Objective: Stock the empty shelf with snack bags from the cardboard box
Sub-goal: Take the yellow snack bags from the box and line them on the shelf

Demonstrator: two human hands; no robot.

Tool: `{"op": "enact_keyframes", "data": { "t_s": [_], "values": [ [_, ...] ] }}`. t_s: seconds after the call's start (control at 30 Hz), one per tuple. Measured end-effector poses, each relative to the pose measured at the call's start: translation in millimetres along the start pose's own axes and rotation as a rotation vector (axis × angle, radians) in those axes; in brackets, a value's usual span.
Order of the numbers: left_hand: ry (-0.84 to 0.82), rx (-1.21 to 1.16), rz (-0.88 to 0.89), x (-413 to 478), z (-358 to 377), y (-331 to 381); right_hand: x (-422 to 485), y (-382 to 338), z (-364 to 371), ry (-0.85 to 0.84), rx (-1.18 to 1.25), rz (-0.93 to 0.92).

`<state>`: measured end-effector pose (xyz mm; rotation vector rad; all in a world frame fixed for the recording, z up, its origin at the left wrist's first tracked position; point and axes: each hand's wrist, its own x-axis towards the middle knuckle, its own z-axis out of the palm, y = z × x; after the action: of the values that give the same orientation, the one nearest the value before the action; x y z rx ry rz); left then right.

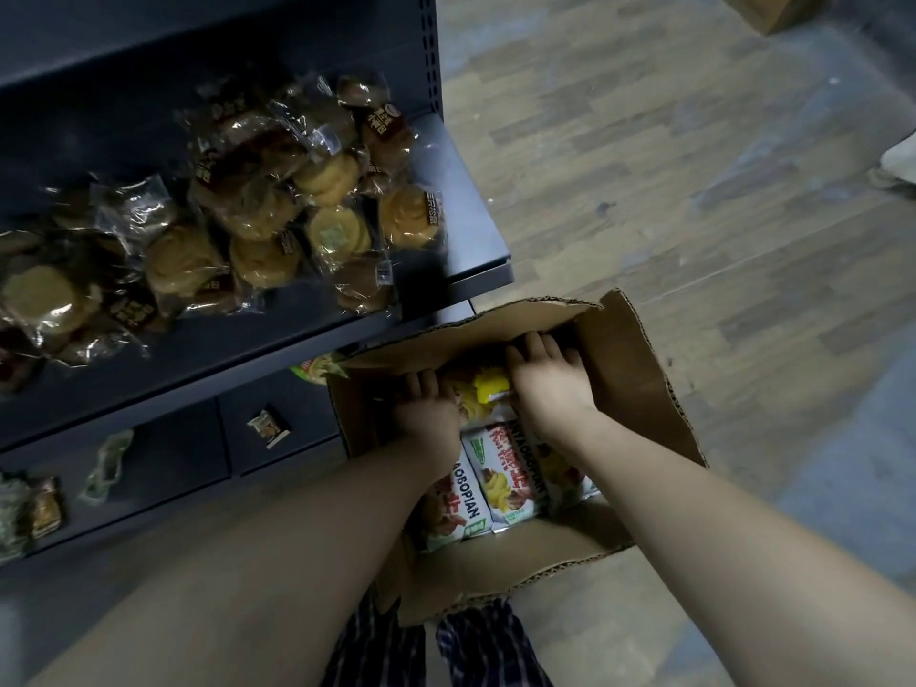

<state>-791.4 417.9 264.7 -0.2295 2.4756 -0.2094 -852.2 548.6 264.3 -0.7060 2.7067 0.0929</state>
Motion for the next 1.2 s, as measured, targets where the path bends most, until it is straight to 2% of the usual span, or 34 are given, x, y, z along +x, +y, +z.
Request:
{"op": "enact_keyframes", "data": {
  "t_s": [0.2, 0.37, 0.5, 0.53, 0.63, 0.73, 0.8, 0.9, 0.97, 1.03, 1.13, 1.2],
  "values": [
    [0.022, -0.049, -0.009, -2.2, 2.1, 0.8, 3.2, 5.0, -9.9, -0.033, 0.008, -0.05],
    [-0.069, -0.063, 0.066, -9.6, -18.8, -5.5, -7.1, 17.4, -41.1, -0.013, 0.18, -0.095],
    [0.041, -0.034, 0.23, -30.0, -36.8, -14.0, -17.8, 21.9, -67.9, -0.06, 0.48, -0.063],
    [0.072, -0.042, 0.295, -35.2, -37.7, -16.4, -20.3, 22.1, -74.0, -0.083, 0.575, -0.036],
    [0.311, -0.041, 0.542, -48.0, -43.1, -26.7, -32.5, 26.2, -82.6, -0.222, 0.873, 0.079],
    [0.33, -0.013, 0.627, -48.4, -36.8, -35.5, -46.5, 33.1, -77.2, -0.478, 1.05, 0.253],
    [0.275, 0.005, 0.591, -49.4, -35.6, -30.6, -51.1, 32.8, -66.3, -0.513, 1.013, 0.34],
    [0.235, -0.132, 0.458, -50.3, -34.8, -19.5, -52.3, 24.8, -50.4, -0.249, 0.641, 0.387],
    [0.172, -0.056, 0.323, -49.4, -31.6, -12.2, -57.6, 12.6, -49.1, -0.068, 0.401, 0.405],
    [0.158, -0.084, 0.214, -46.4, -24.0, -5.5, -62.4, 1.0, -46.2, 0.016, 0.204, 0.335],
    [0.113, -0.262, 0.084, -38.0, -8.9, 1.9, -63.4, -11.3, -31.0, -0.052, 0.162, 0.154],
    [0.073, -0.379, 0.016, -33.8, -2.2, 6.4, -62.0, -16.4, -20.7, -0.102, 0.172, 0.115]
  ]
}}
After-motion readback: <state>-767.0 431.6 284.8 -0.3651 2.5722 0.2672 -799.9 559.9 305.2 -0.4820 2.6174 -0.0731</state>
